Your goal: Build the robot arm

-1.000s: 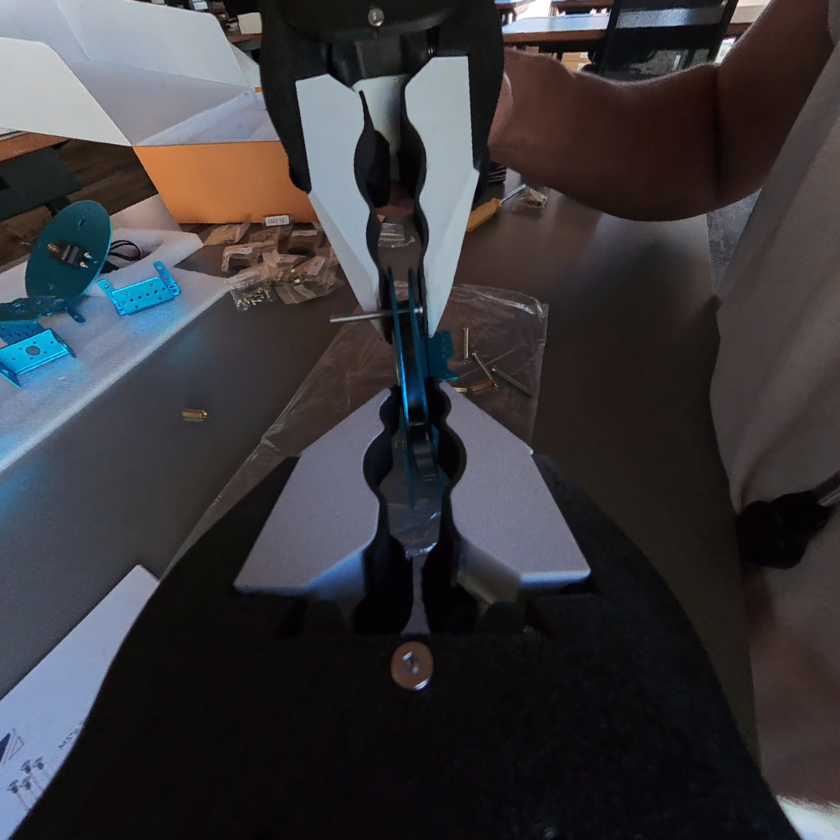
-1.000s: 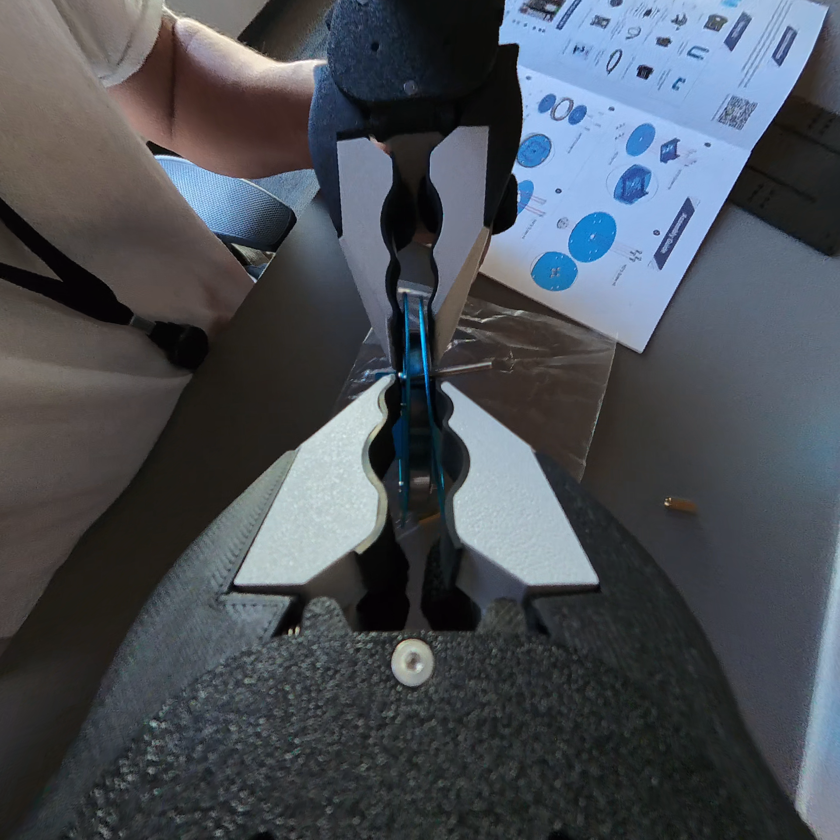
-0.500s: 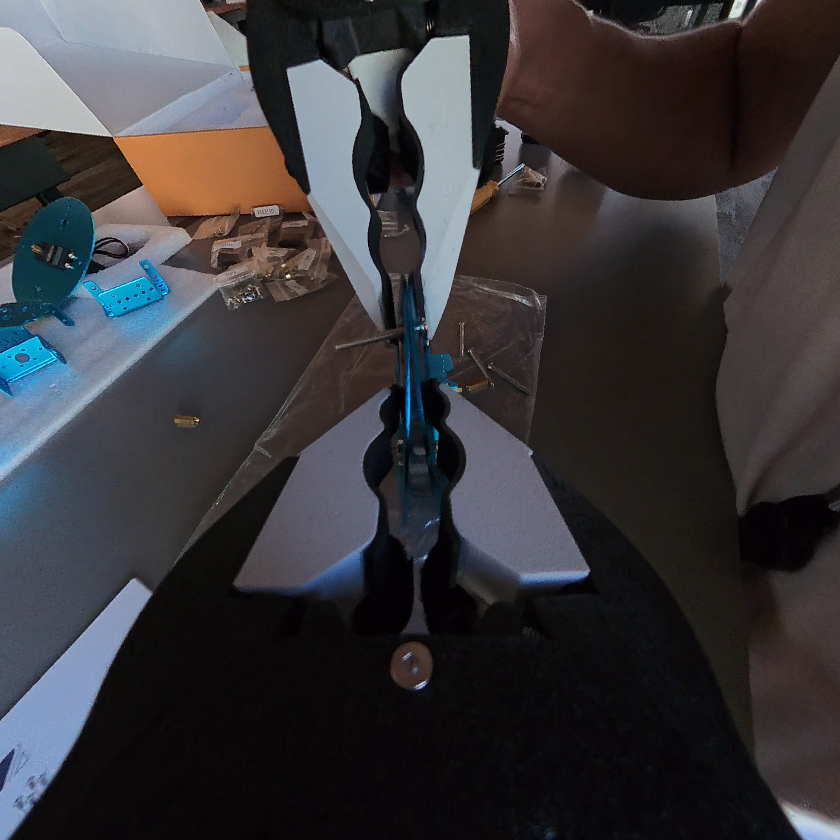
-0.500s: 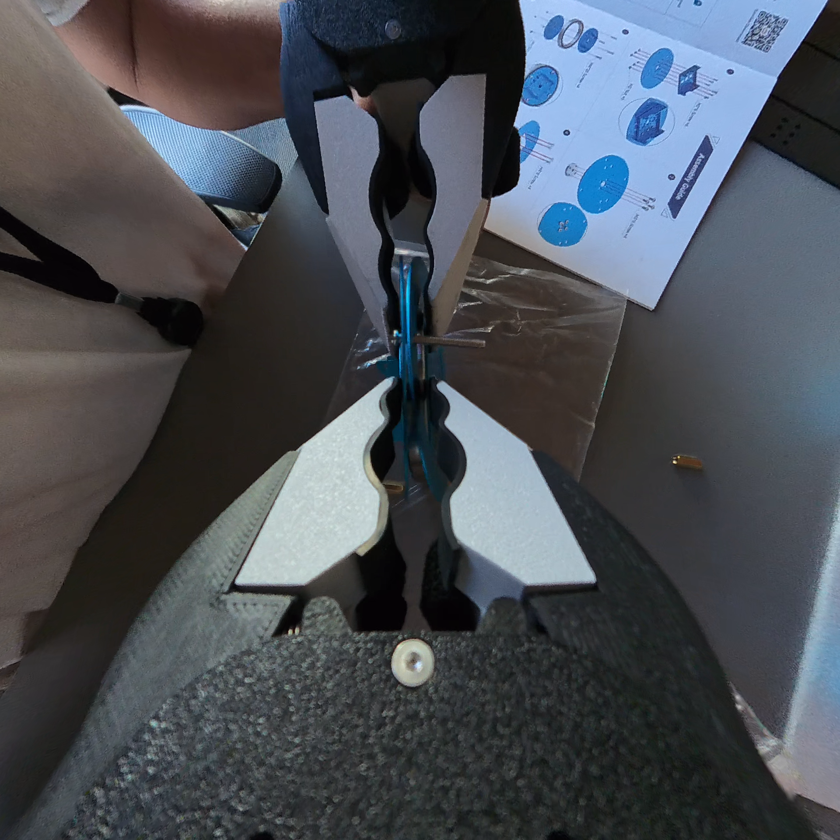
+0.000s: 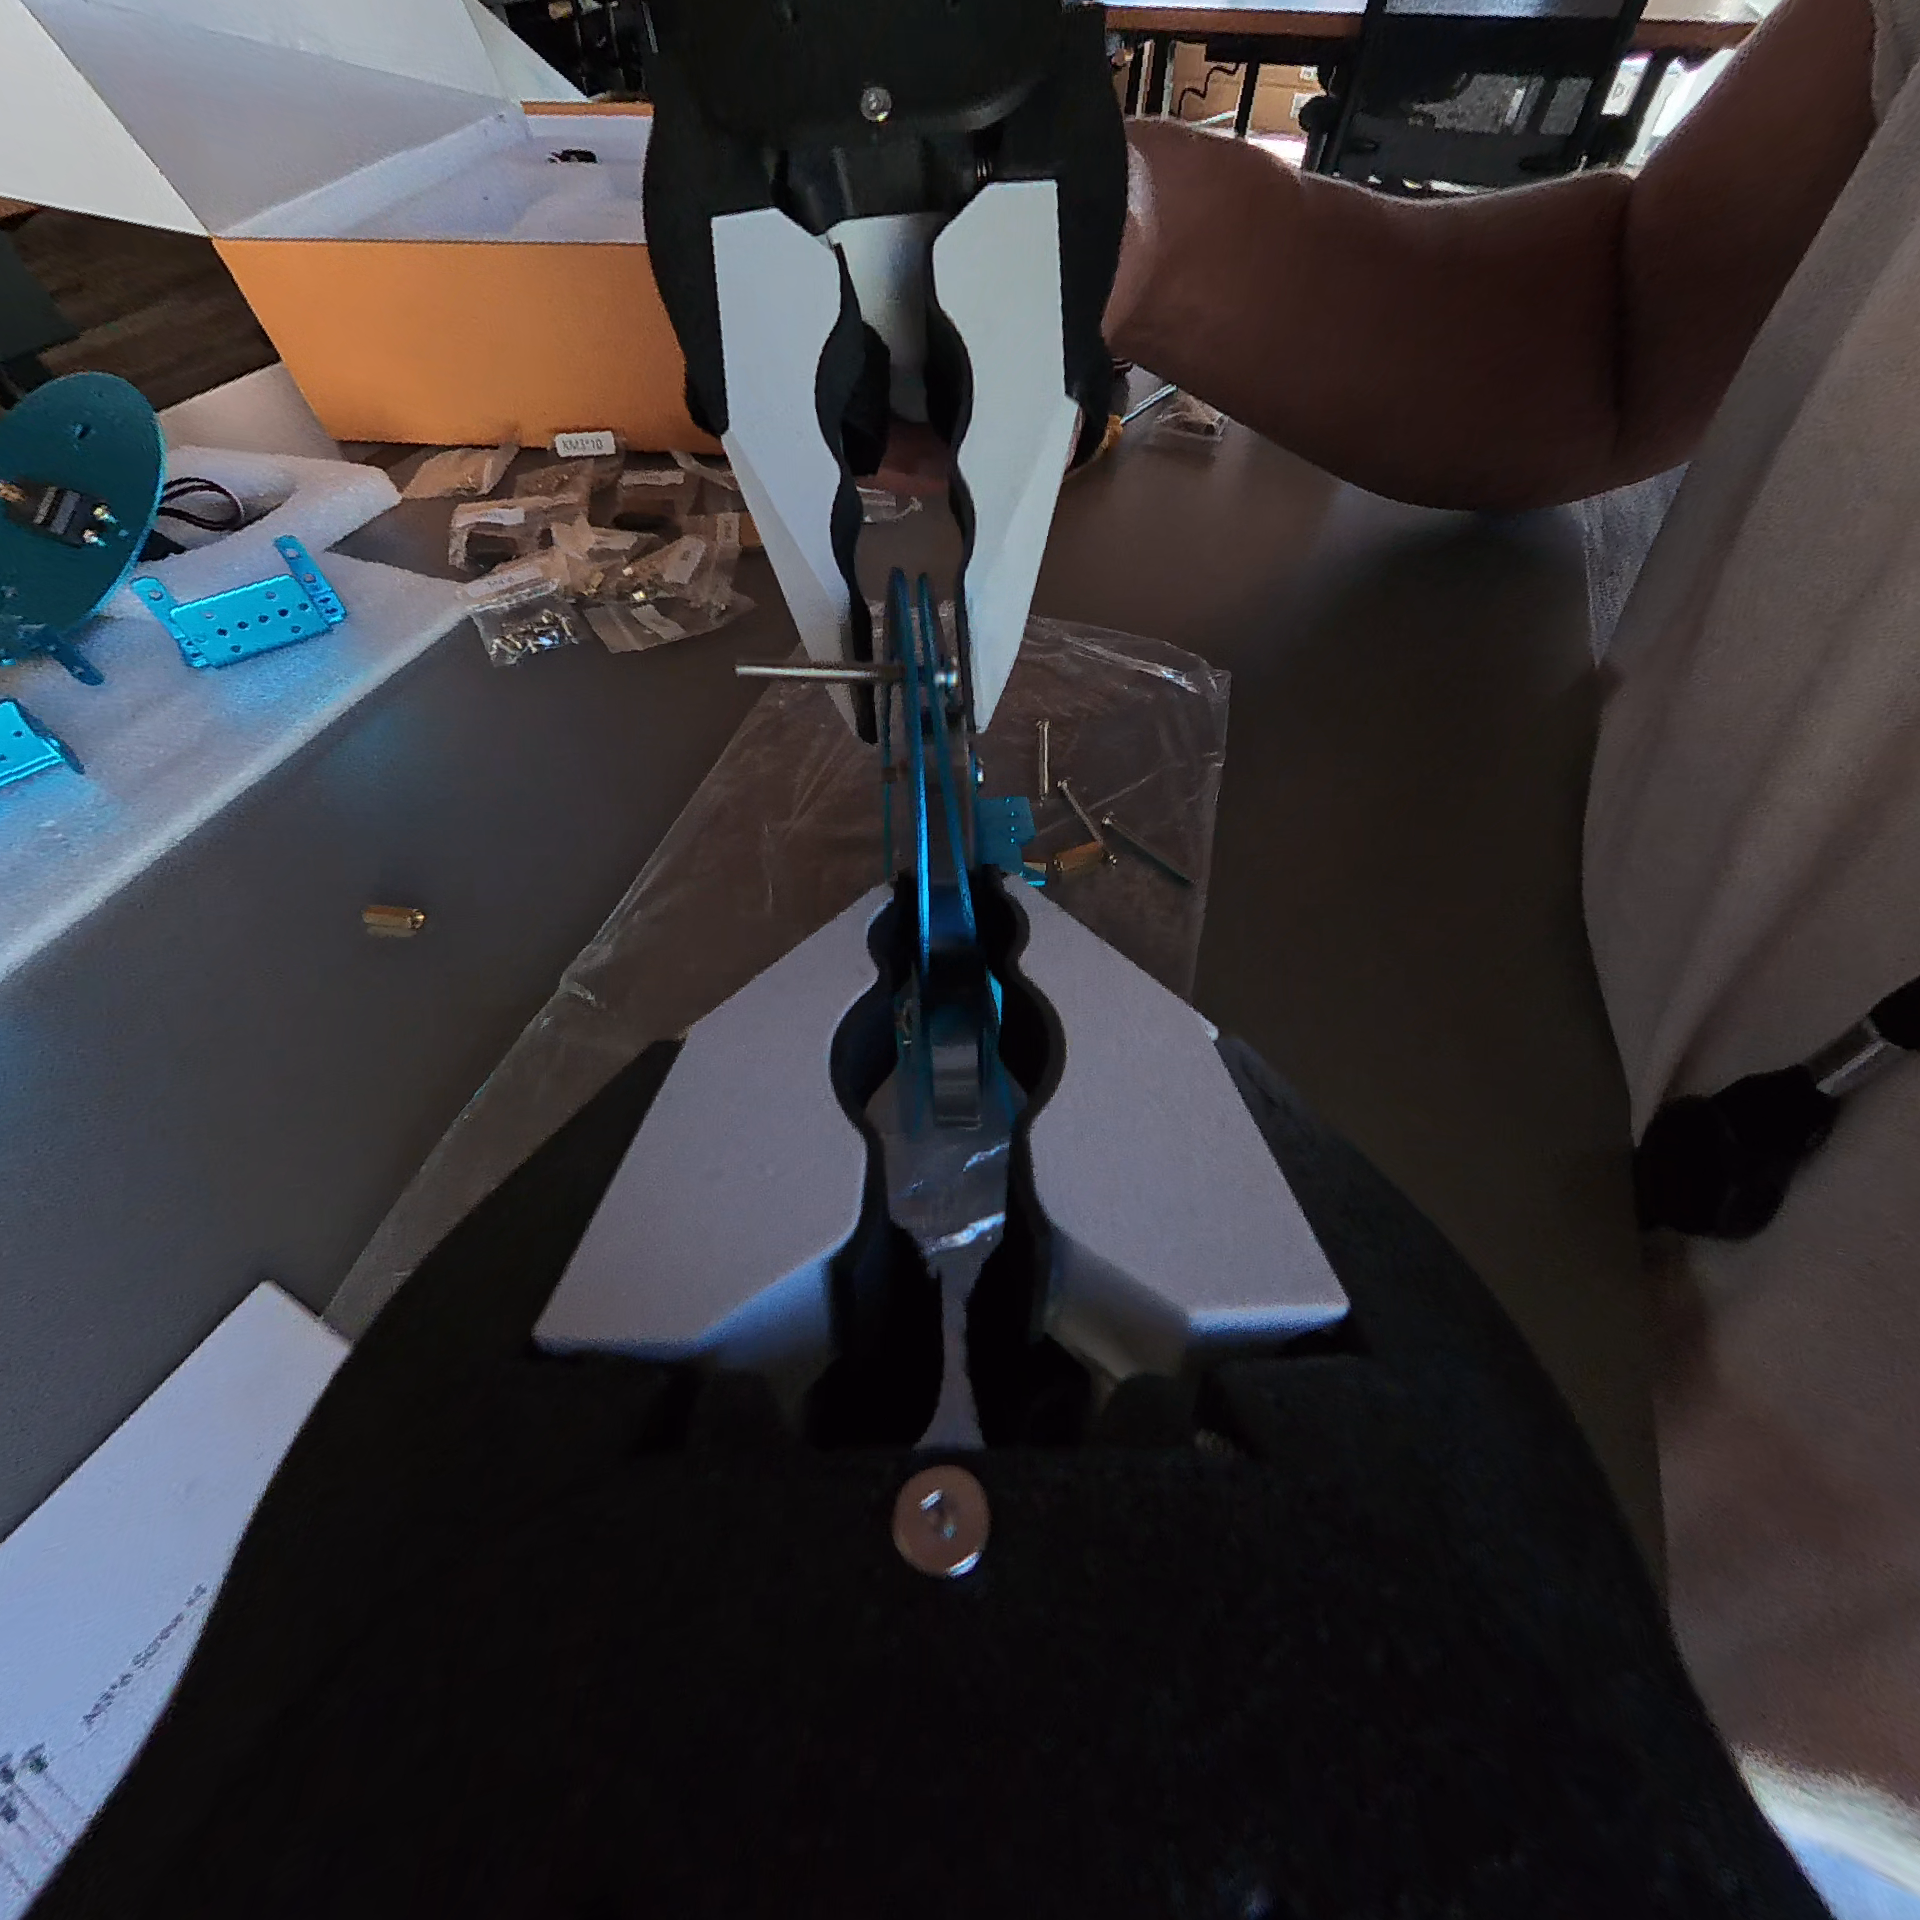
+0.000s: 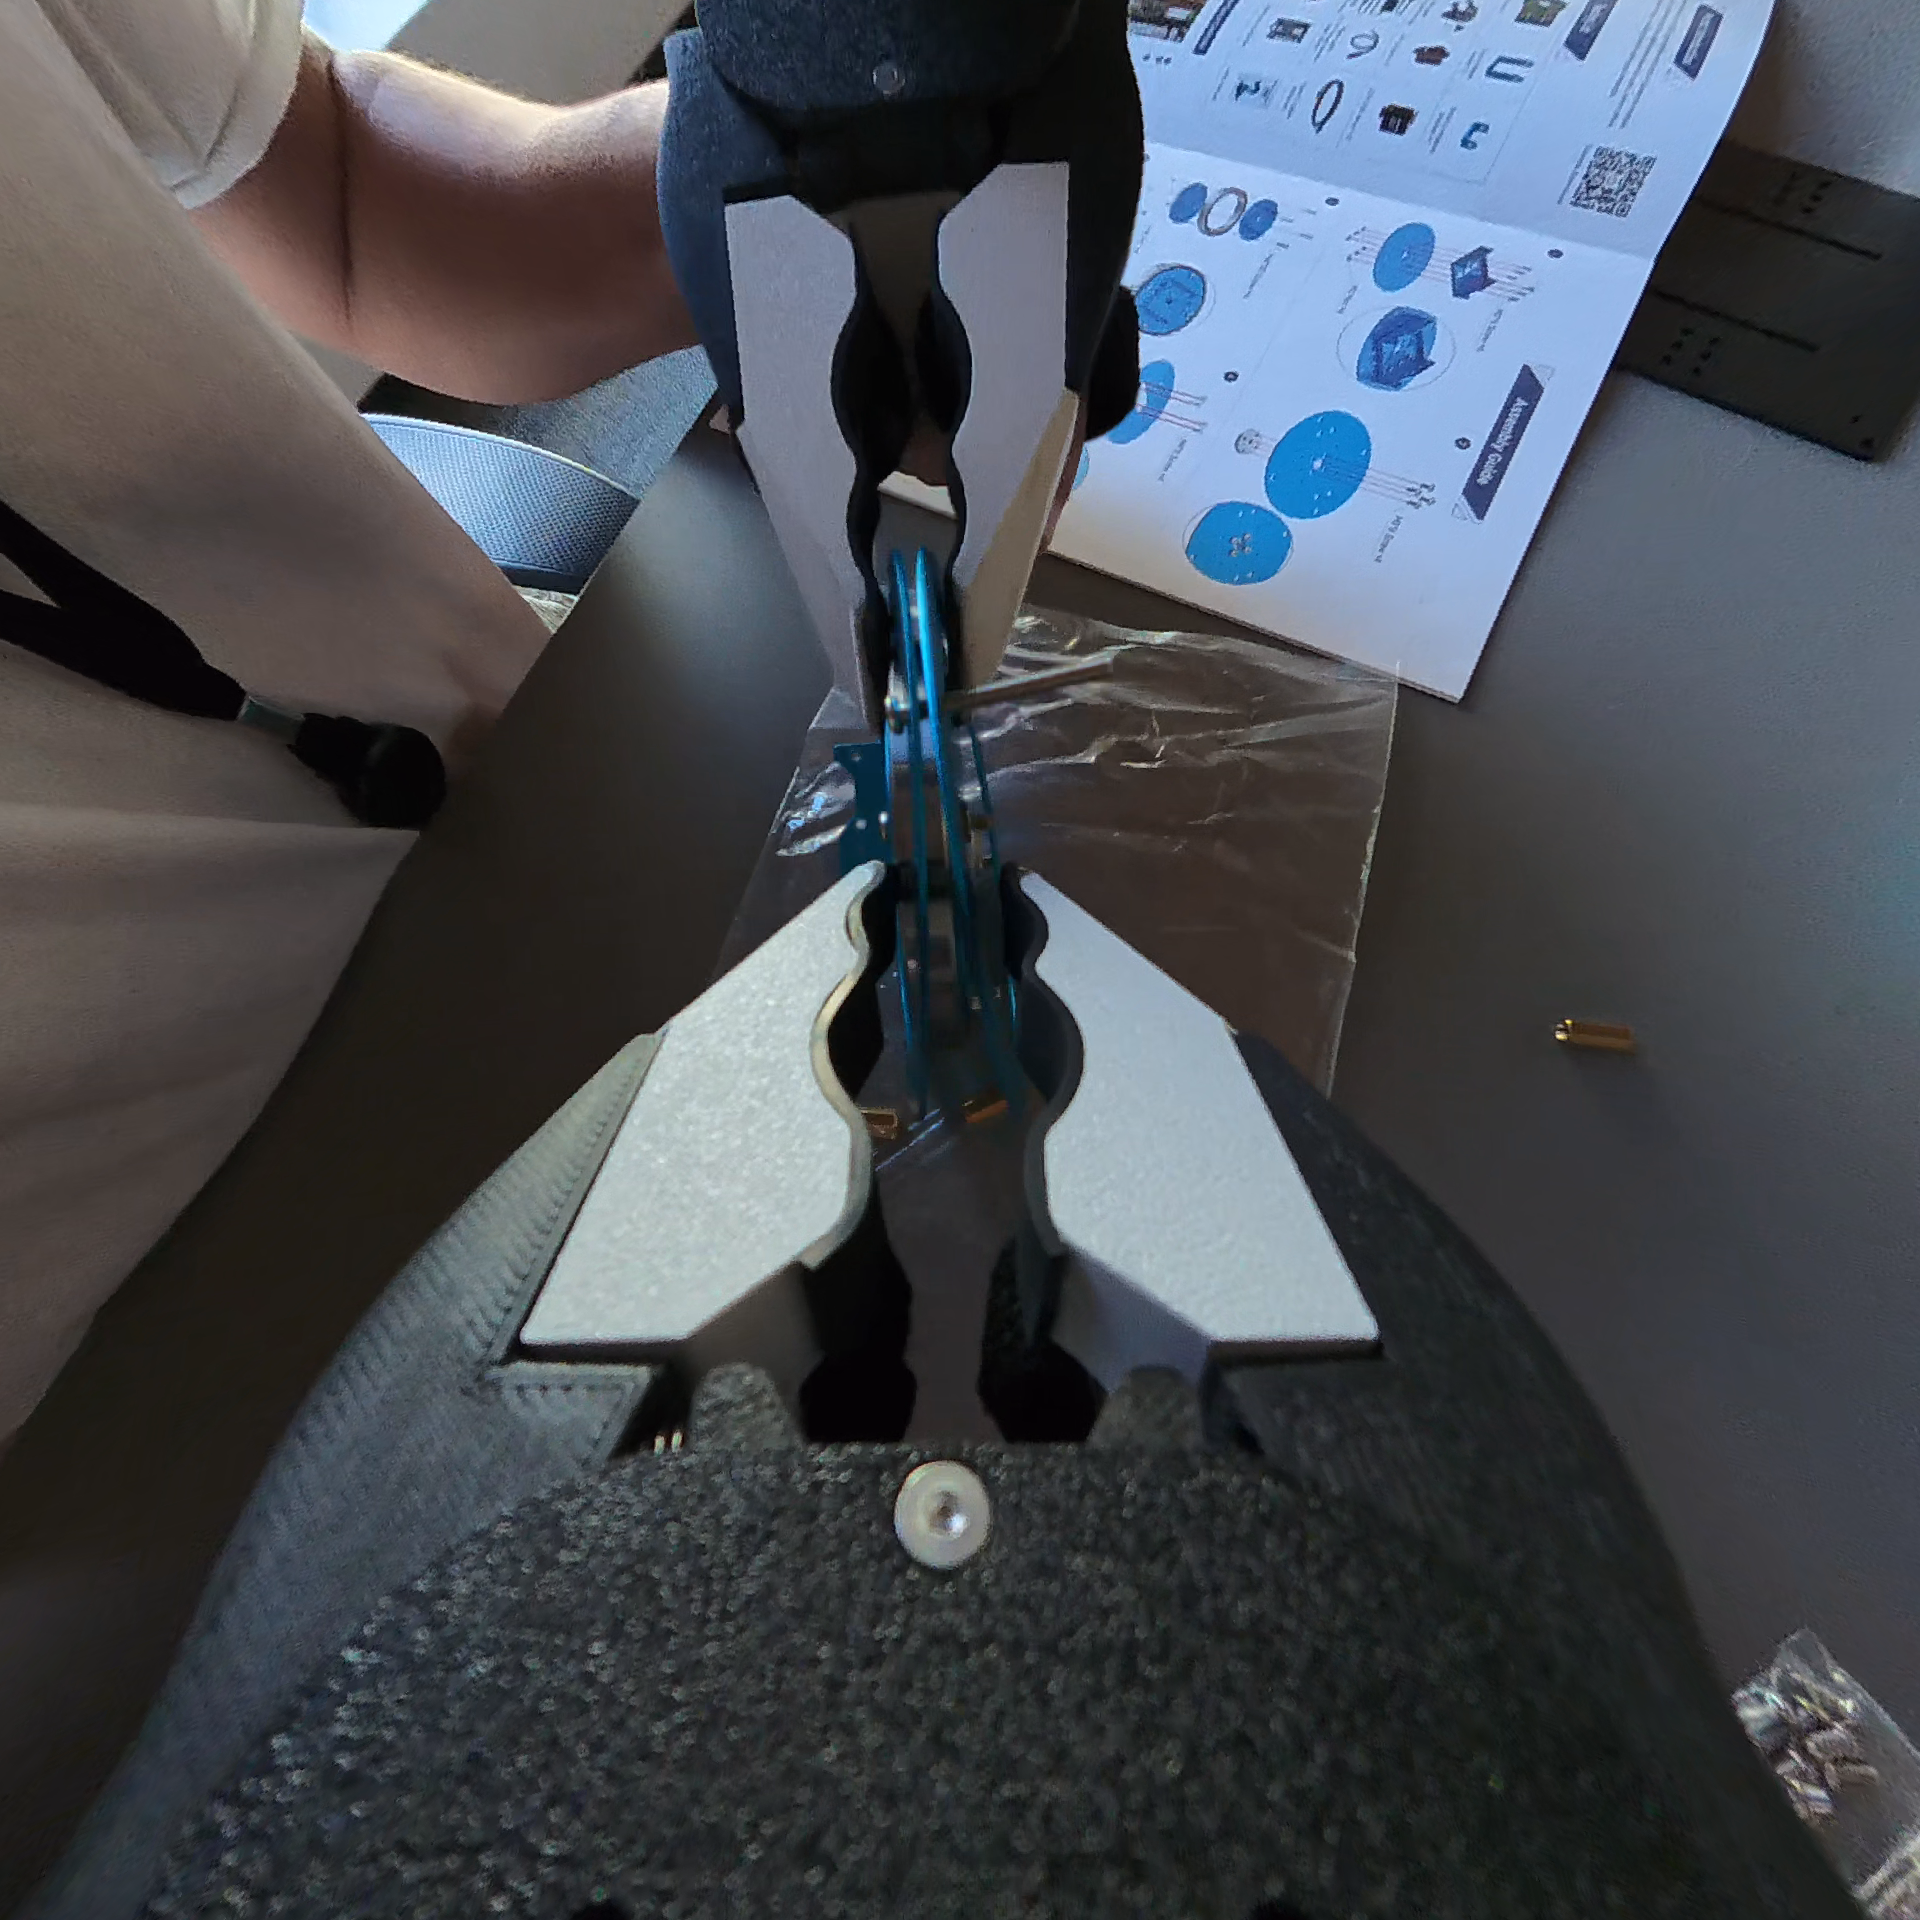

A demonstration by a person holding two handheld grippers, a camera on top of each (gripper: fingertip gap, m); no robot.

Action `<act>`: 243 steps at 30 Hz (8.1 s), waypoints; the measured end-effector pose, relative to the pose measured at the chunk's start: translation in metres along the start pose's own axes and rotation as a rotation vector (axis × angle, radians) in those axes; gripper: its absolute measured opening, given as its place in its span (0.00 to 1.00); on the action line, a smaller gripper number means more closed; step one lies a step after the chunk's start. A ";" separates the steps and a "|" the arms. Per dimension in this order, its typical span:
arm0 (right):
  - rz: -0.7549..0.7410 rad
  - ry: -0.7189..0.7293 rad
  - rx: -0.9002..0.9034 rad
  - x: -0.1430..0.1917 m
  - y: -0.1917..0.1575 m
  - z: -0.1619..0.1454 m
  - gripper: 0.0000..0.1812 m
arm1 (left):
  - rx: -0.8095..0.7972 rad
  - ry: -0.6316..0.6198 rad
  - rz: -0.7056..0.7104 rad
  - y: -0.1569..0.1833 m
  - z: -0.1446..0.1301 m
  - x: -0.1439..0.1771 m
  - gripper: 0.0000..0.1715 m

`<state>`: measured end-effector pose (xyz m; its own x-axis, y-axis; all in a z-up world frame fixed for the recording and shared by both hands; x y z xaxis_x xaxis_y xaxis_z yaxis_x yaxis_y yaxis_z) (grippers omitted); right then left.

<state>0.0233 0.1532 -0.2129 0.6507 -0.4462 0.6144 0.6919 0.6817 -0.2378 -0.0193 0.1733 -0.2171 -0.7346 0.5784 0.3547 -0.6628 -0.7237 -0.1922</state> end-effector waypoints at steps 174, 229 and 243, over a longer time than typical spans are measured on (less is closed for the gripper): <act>0.127 0.202 -0.959 -0.020 0.031 -0.046 0.03 | 0.808 -0.089 0.407 -0.023 -0.070 0.058 0.11; 0.107 0.162 -0.952 -0.030 0.029 -0.050 0.03 | 0.820 -0.133 0.372 -0.008 -0.080 0.048 0.09; -0.275 0.511 -0.529 0.032 0.004 -0.028 0.11 | 0.545 0.003 0.511 0.028 -0.036 0.102 0.09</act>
<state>0.0551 0.1258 -0.2152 0.4085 -0.8580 0.3113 0.8228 0.1985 -0.5326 -0.1178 0.2254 -0.2190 -0.9326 0.1208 0.3401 -0.0734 -0.9861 0.1490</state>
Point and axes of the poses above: each gripper's, where its closed fingertips meet, x back along the fingers, z out of its top, y = z × x across the jaws, the point moved 1 cm from there along x, back along the fingers, and after that the axes turned 12 degrees about -x, right-handed, at the moved point
